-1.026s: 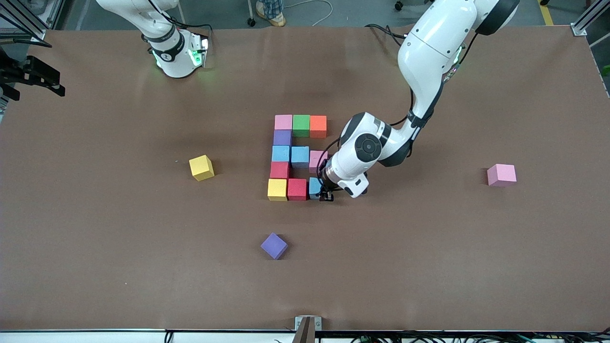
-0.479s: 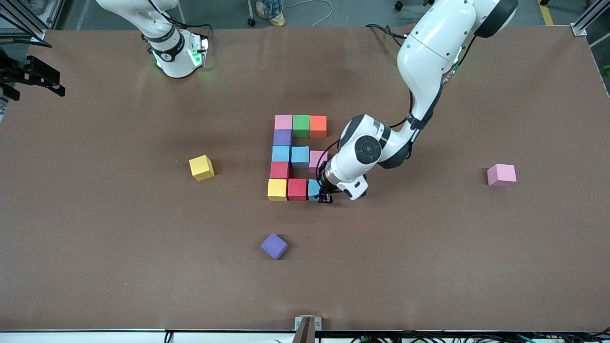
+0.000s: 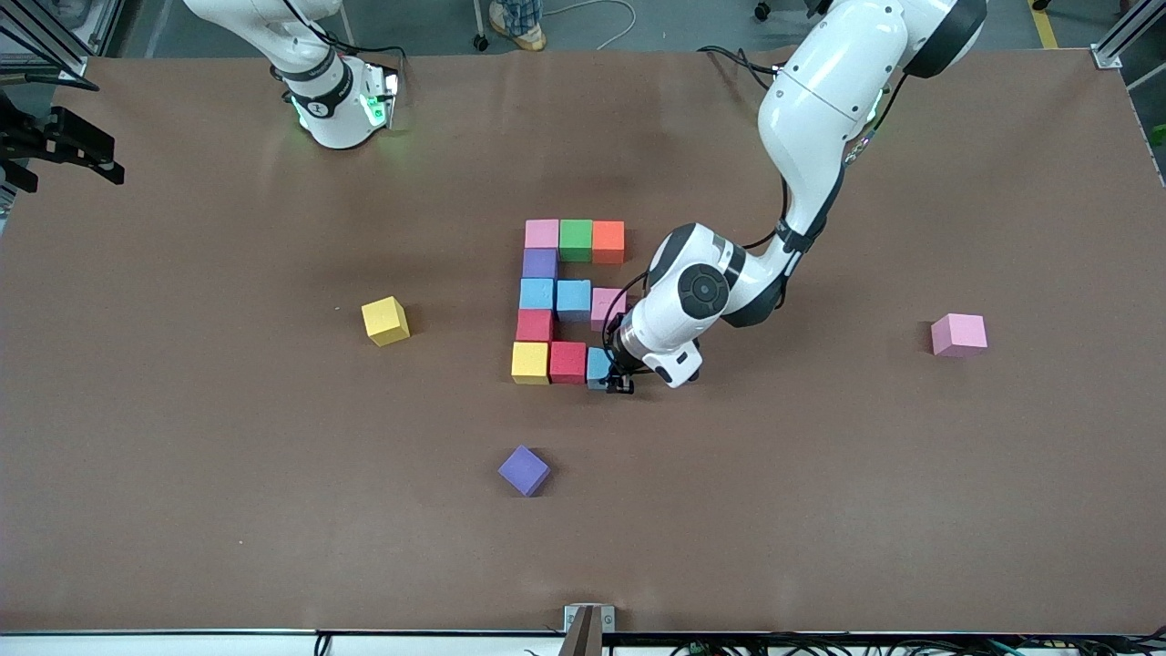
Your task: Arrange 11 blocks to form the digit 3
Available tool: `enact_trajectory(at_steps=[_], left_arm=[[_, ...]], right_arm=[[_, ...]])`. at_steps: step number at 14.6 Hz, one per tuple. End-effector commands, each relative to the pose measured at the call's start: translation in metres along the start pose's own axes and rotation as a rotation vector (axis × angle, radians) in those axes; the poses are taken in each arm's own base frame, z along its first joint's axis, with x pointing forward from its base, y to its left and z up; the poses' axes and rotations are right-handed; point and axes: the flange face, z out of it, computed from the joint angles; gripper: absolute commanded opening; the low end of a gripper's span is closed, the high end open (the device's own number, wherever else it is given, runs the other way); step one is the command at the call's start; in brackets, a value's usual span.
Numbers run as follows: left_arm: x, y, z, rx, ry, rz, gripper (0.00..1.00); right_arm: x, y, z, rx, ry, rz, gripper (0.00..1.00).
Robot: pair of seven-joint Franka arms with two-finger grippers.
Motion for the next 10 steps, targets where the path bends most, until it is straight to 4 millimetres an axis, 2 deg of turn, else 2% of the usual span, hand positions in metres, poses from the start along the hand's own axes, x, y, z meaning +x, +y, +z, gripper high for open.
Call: enact_trajectory(at_steps=[1,8,10], left_arm=[[-0.0023,0.0003,0.0103,0.005,-0.025,-0.005,0.27],[-0.0078,-0.0041,0.012,0.011,-0.029,0.001,0.33],[-0.0088,-0.0037,0.01,0.008,-0.031,-0.004,0.38]], right_arm=[[-0.0051,-0.0001,0.0009,-0.019,-0.004,0.004,1.0],[-0.0051,-0.0001,0.0009,-0.019,-0.004,0.002,1.0],[-0.0051,-0.0001,0.0009,-0.019,-0.004,0.002,1.0]])
